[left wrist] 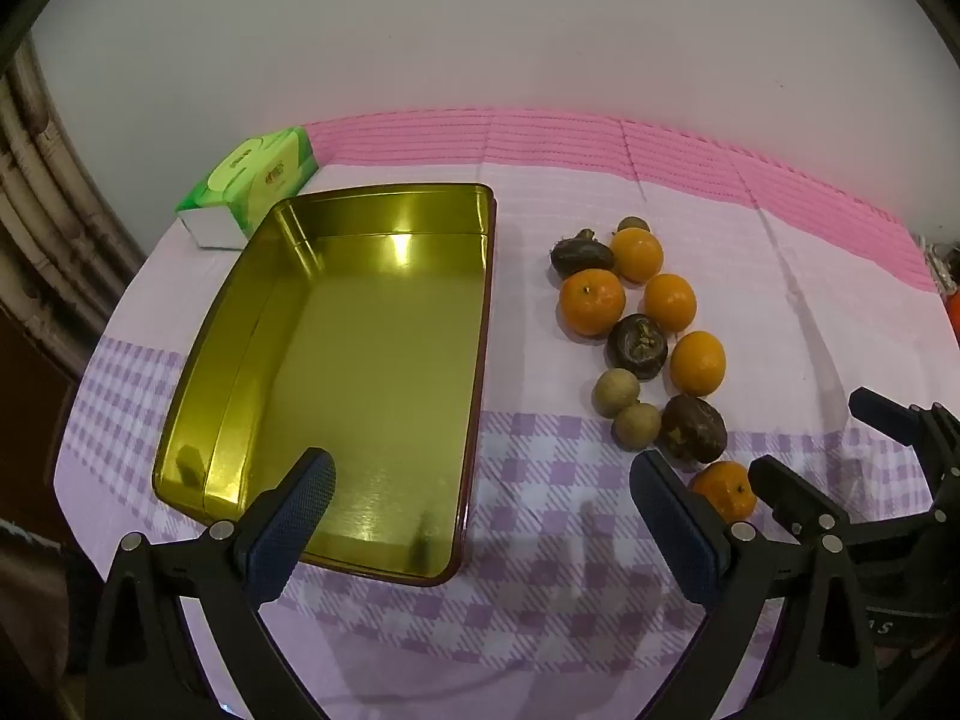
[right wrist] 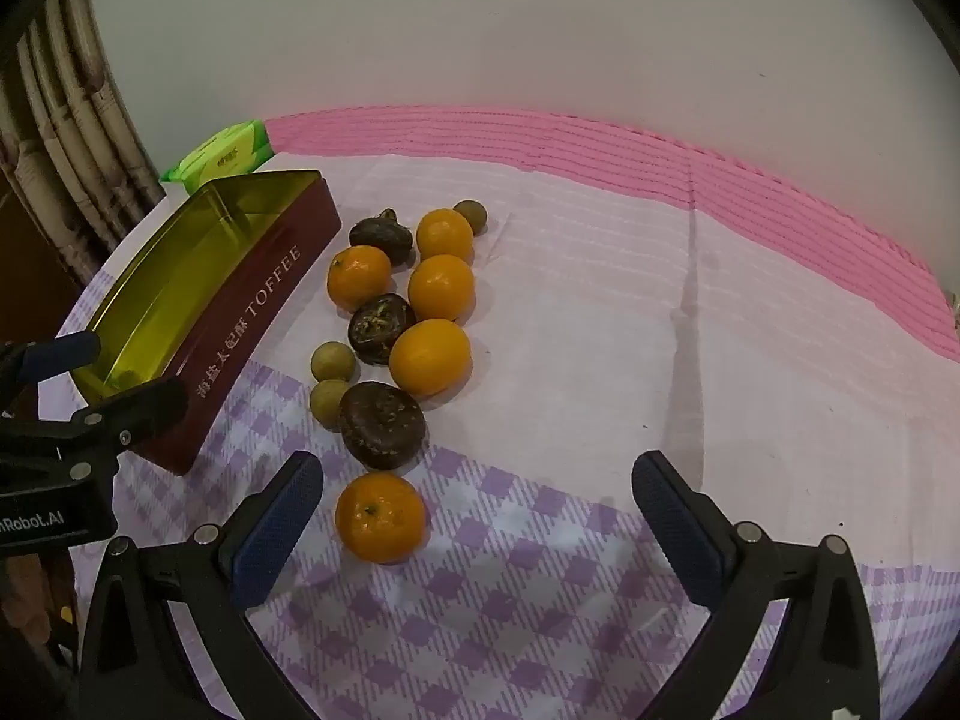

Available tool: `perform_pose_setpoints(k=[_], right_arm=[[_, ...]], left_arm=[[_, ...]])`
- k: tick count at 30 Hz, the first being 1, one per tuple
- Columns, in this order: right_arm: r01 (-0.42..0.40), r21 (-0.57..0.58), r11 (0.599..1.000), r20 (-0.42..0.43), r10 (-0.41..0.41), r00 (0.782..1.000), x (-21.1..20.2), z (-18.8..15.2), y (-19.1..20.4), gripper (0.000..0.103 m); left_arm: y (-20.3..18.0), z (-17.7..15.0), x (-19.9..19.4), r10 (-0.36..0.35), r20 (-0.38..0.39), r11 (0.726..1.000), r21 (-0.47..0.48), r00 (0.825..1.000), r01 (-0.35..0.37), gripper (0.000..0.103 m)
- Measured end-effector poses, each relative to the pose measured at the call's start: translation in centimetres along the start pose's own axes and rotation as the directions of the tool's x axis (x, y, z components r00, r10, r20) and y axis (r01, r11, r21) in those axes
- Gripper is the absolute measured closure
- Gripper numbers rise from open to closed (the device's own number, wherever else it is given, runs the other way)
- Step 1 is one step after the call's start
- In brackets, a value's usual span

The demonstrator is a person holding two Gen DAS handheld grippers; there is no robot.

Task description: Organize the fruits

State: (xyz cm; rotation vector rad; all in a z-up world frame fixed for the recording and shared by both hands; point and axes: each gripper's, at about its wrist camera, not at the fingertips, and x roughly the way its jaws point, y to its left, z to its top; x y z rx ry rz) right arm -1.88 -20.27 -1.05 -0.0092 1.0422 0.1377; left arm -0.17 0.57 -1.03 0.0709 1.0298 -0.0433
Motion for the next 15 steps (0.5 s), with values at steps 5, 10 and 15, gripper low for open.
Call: perform_pose_setpoints(k=[5, 10, 15], right_arm=[[0.0, 0.0, 1.0, -0.001, 0.0, 1.0, 0.03, 0.02, 0.01, 0.001], [-0.004, -0.005, 1.0, -0.004, 0.004, 1.0, 0.24, 0.07, 0.31, 0.001], [-0.008, -0.015, 1.0, -0.007, 0.008, 1.0, 0.14, 0.14, 0.31, 0.006]], left_arm=[[0.17, 0.07, 0.09, 0.005, -0.005, 1.0, -0.005, 1.0, -0.005, 0.005], [0.24, 0.13, 0.14, 0.002, -0.004, 1.0, -0.005, 1.0, -0.002, 0.005], [0.32, 0.23, 0.23, 0.003, -0.004, 1.0, -0.007, 1.0, -0.003, 0.005]])
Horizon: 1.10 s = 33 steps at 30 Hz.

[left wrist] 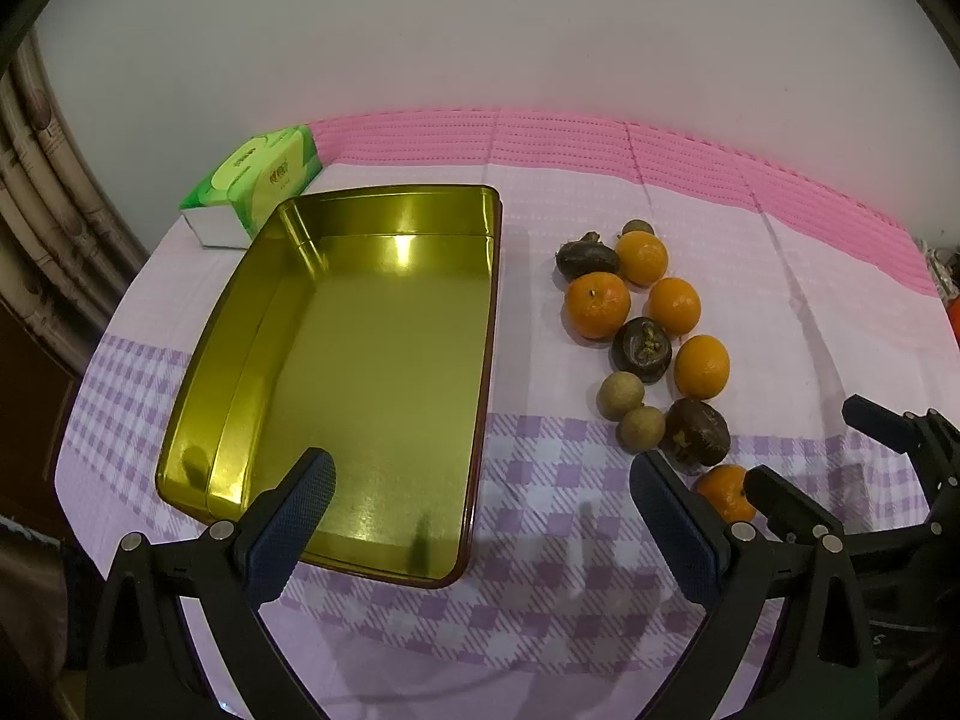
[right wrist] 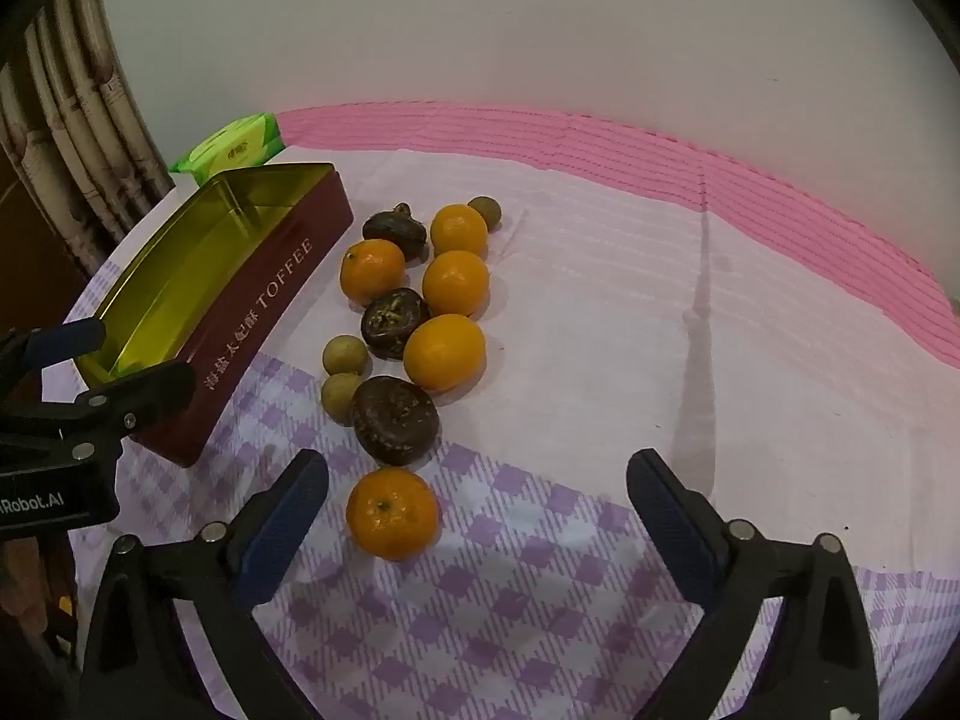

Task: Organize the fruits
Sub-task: 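Close the right gripper around the mandarin at the end of the fruit row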

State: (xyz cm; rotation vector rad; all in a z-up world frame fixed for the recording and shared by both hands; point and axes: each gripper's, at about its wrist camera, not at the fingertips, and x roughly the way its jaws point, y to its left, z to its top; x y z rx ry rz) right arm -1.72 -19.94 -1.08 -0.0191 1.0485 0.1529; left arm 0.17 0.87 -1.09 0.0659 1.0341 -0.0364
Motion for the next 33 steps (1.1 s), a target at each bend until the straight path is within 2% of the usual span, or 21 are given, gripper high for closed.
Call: perform_pose_setpoints(k=[11, 16, 21, 24, 29, 33], right_arm=[[-0.011, -0.015, 1.0, 0.026, 0.011, 1.0, 0.0, -0.1, 0.6, 0.01], [-0.008, -0.022, 1.0, -0.048, 0.007, 0.999, 0.0, -0.2, 0.7, 0.013], [-0.019, -0.049, 0.999, -0.051, 0.016, 0.999, -0.2, -0.6, 0.9, 0.014], [-0.048, -0.06, 0.997, -0.044, 0.045, 0.998, 0.0, -1.1, 1.4, 0.02], [-0.091, -0.065, 0.994, -0.071, 0.087, 0.994, 1.3, -1.8, 1.9, 0.039], [-0.133, -0.039, 0.99, -0.118, 0.127, 0.985, 1.9, -2.1, 1.9, 0.042]], left_arm=[[0.1, 0.1, 0.0, 0.005, -0.01, 1.0, 0.008, 1.0, -0.005, 0.005], [0.2, 0.2, -0.1, 0.01, 0.0, 1.0, 0.005, 1.0, -0.01, 0.005], [0.8, 0.3, 0.1, 0.019, -0.001, 1.0, -0.005, 1.0, -0.019, 0.005], [1.1, 0.3, 0.2, 0.02, -0.001, 1.0, -0.01, 1.0, -0.02, 0.005], [1.5, 0.3, 0.3, 0.024, 0.0, 1.0, -0.012, 1.0, -0.024, 0.006], [1.5, 0.2, 0.4, 0.02, 0.0, 1.0, -0.003, 1.0, -0.02, 0.008]])
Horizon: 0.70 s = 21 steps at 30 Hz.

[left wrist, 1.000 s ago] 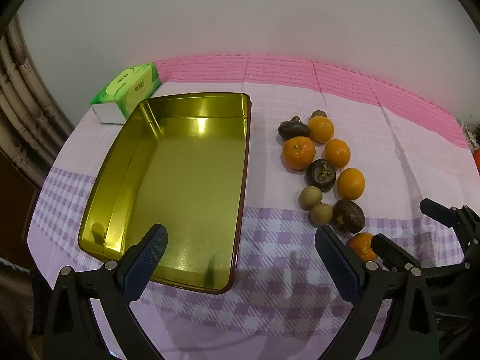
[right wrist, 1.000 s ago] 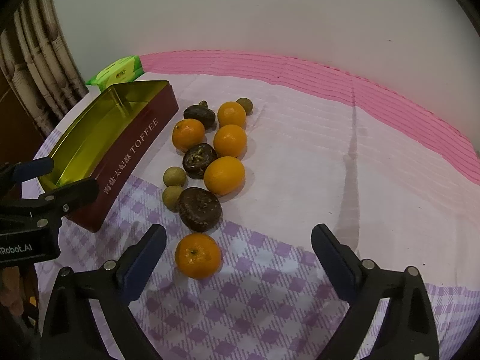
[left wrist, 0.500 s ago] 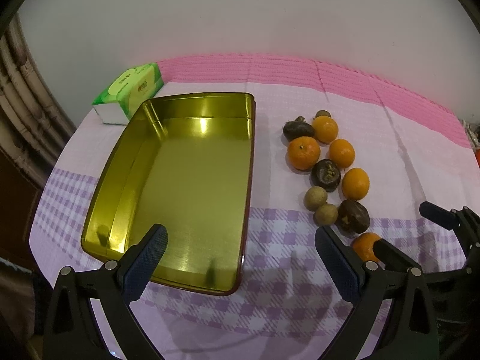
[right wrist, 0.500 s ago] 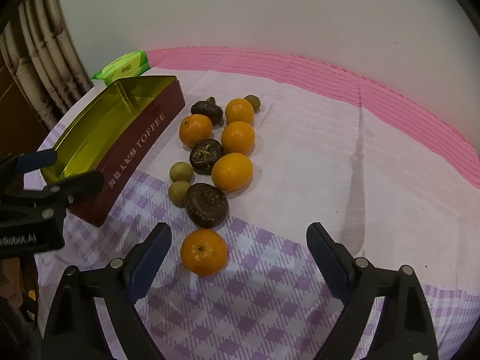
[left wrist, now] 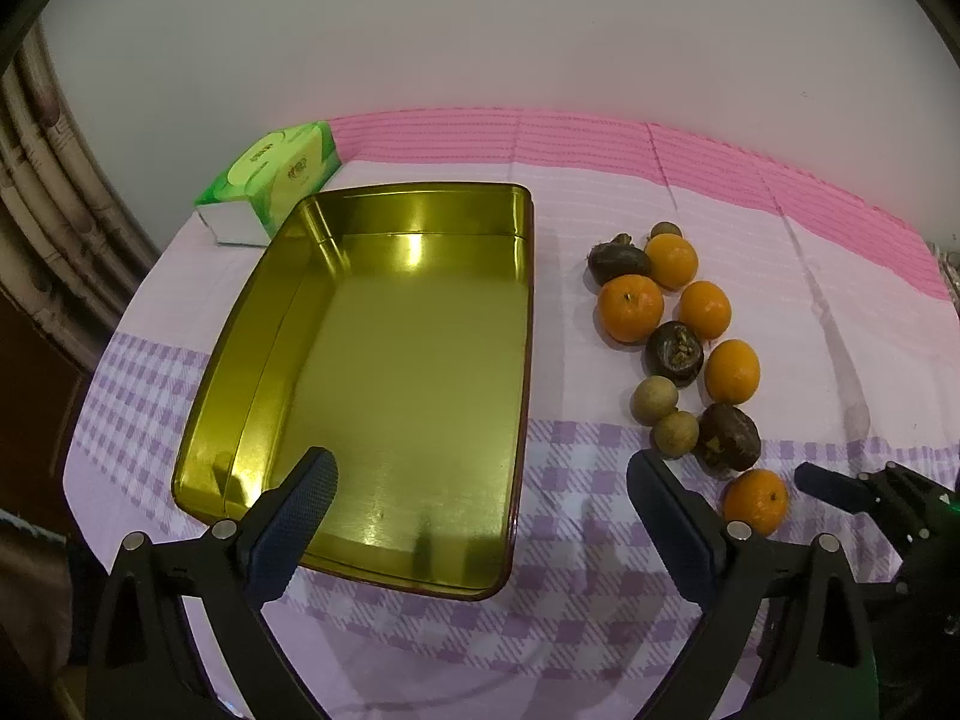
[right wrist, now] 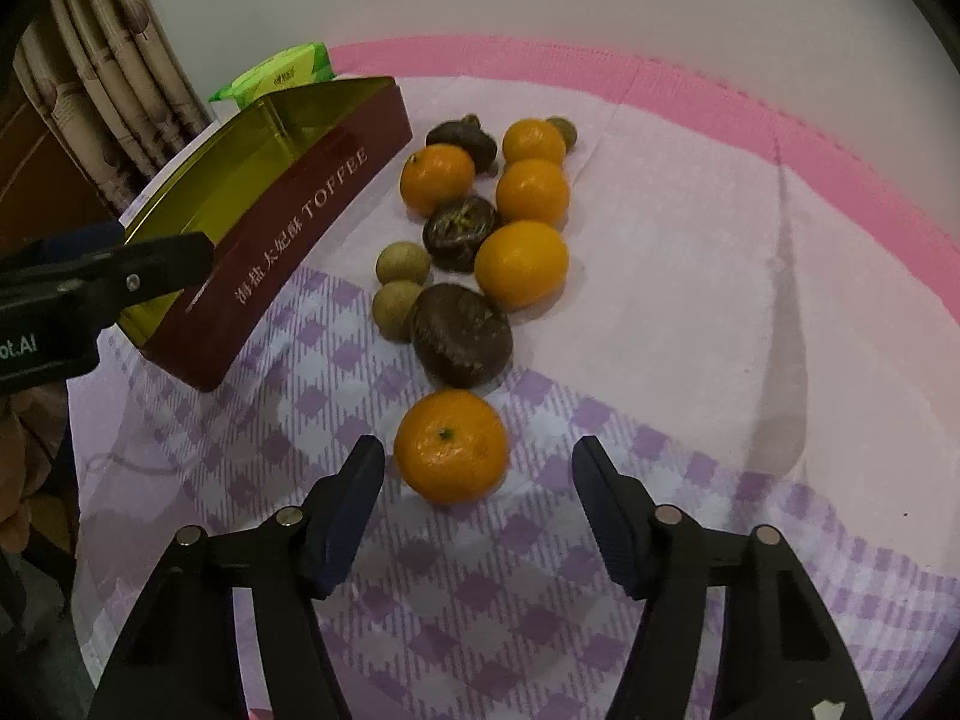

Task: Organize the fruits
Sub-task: 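Close the right gripper around the mandarin at the end of the fruit row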

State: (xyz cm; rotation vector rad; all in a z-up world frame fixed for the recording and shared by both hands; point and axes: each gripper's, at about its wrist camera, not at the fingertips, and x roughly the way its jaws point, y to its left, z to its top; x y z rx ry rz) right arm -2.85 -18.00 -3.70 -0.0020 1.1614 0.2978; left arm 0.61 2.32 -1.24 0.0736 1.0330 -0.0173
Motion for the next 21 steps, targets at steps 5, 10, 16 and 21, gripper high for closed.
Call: perform_pose_setpoints(k=[5, 10, 16, 21], right_arm=[[0.015, -0.015, 1.0, -0.021, -0.015, 1.0, 0.7, 0.1, 0.2, 0.054], [0.015, -0.036, 0.999, -0.009, -0.016, 1.0, 1.0, 0.4, 0.7, 0.061], [0.014, -0.06, 0.998, -0.007, -0.014, 1.0, 0.9, 0.3, 0.9, 0.067], [0.045, -0.022, 0.999, 0.005, -0.045, 0.999, 0.9, 0.6, -0.6, 0.067]], left_arm=[[-0.5, -0.1, 0.2, -0.009, -0.003, 1.0, 0.018, 1.0, 0.009, 0.014], [-1.1, -0.3, 0.4, -0.025, -0.012, 0.999, 0.034, 1.0, 0.025, 0.019], [-2.0, -0.3, 0.5, -0.043, -0.017, 0.997, 0.06, 0.999, 0.044, 0.025], [-2.7, 0.0, 0.6, -0.072, -0.027, 0.994, 0.075, 0.997, 0.074, 0.027]])
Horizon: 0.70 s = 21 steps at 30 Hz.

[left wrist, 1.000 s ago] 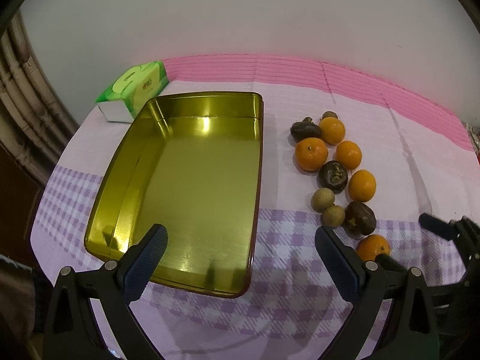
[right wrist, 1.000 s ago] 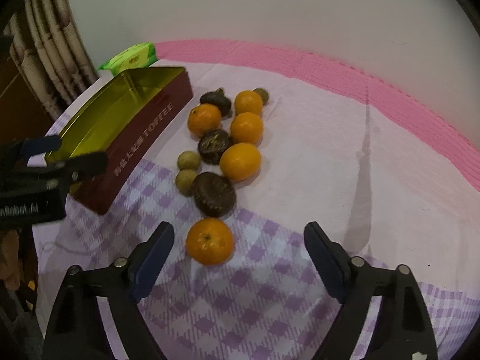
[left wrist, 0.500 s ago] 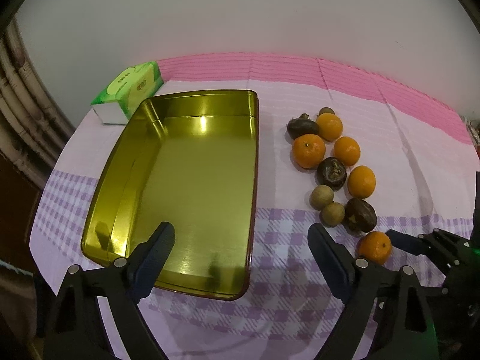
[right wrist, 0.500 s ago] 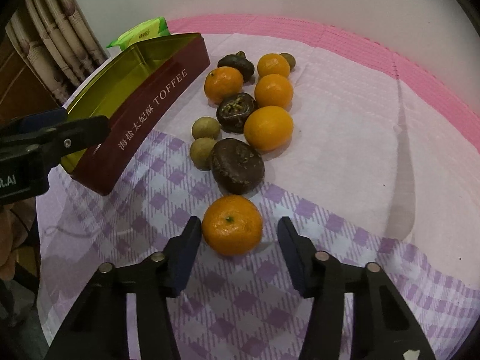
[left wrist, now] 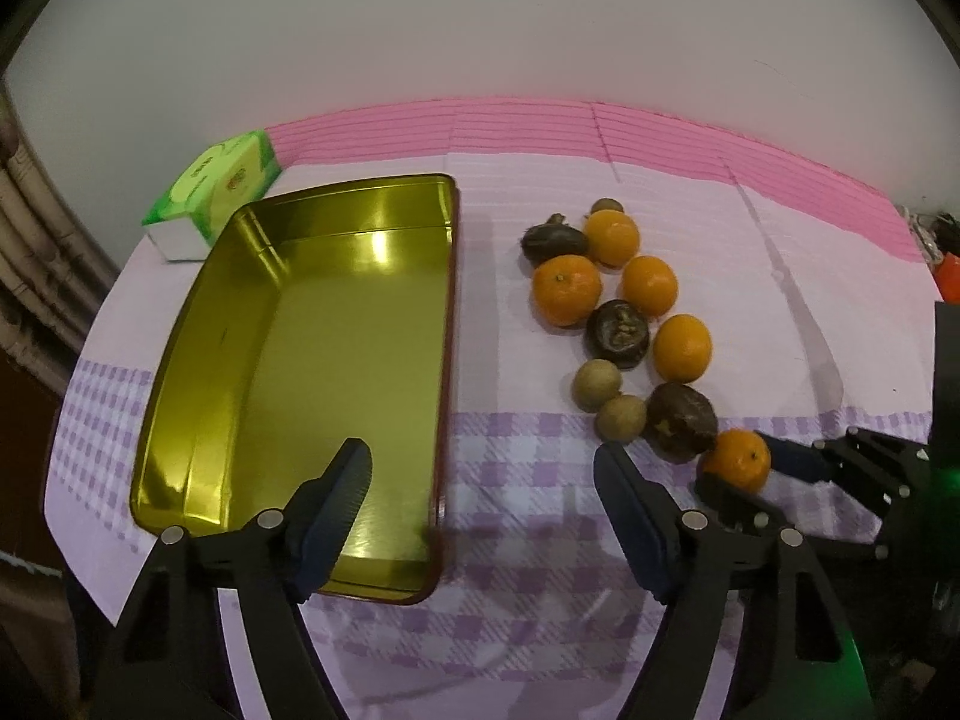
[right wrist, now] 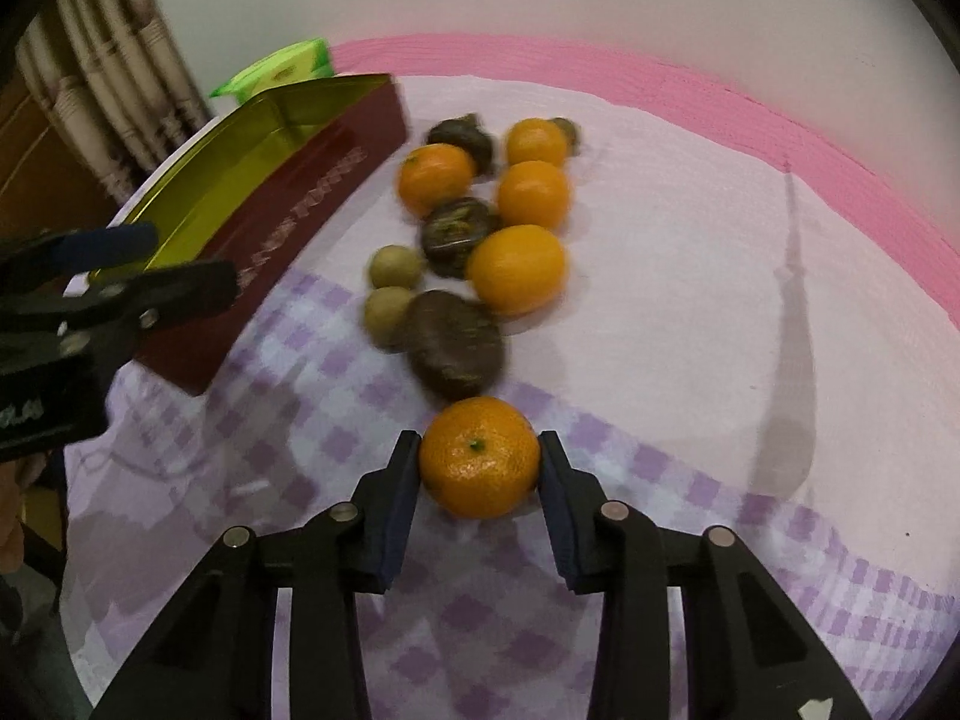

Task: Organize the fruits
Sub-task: 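Close the right gripper around the mandarin at the end of the fruit row, then grasp two small green kiwis with the left gripper while the right holds the mandarin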

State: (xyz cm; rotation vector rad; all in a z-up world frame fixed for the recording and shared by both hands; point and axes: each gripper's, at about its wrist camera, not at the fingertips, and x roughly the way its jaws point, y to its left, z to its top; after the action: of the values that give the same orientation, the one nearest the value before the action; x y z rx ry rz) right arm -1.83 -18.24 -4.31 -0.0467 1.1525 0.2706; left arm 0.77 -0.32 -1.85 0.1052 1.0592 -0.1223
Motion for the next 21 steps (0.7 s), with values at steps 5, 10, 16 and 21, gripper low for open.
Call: perform_pose_setpoints(k=[5, 10, 16, 21], right_arm=[[0.037, 0.064, 0.997, 0.01, -0.038, 0.999, 0.0, 0.3, -2.6, 0.067], [0.079, 0.109, 0.991, 0.022, -0.082, 0.996, 0.0, 0.7, -4.9, 0.067], [0.066, 0.146, 0.987, 0.035, -0.072, 0.997, 0.3, 0.8, -6.4, 0.067], [0.076, 0.136, 0.988, 0.037, -0.082, 0.996, 0.5, 0.8, -6.3, 0.067]], left_arm=[[-0.6, 1.1, 0.2, -0.04, -0.012, 0.999, 0.004, 0.999, 0.041, 0.027], [-1.0, 2.5, 1.3, -0.119, -0.083, 0.992, -0.036, 0.989, 0.117, 0.037], [-1.1, 5.0, 3.4, -0.216, -0.178, 0.971, -0.146, 0.96, 0.191, 0.041], [-1.1, 6.6, 5.5, -0.232, -0.223, 0.96, -0.208, 0.947, 0.186, 0.05]])
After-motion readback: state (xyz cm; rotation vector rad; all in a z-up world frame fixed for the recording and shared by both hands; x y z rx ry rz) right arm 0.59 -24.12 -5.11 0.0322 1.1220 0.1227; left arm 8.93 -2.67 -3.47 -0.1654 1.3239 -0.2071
